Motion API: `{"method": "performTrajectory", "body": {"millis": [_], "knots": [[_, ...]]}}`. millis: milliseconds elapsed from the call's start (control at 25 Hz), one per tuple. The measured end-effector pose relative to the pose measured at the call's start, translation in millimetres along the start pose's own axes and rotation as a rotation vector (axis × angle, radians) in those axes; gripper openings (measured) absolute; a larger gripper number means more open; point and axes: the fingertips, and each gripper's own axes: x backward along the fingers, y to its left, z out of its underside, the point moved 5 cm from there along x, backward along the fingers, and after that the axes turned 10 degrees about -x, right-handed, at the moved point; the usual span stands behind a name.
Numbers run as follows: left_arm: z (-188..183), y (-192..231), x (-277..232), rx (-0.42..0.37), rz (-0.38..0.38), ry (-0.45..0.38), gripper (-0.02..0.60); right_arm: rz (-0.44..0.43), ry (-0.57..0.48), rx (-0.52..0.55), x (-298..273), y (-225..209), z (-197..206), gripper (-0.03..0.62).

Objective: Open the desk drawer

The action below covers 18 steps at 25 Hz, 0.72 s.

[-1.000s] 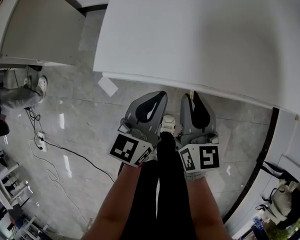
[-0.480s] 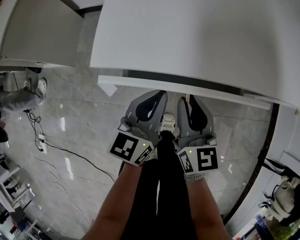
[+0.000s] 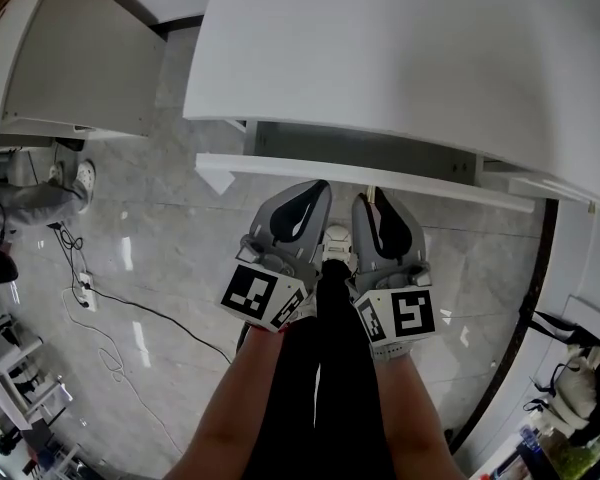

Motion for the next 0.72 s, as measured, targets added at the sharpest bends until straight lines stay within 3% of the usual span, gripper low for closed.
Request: {"method": "performTrajectory", "body": {"millis": [720], "knots": [[6.3,-13.7,25.9,-0.066,0.046,0.04,0.003,0.019,0.004,0.013,25.1,13.3,13.6,0.08]]}}
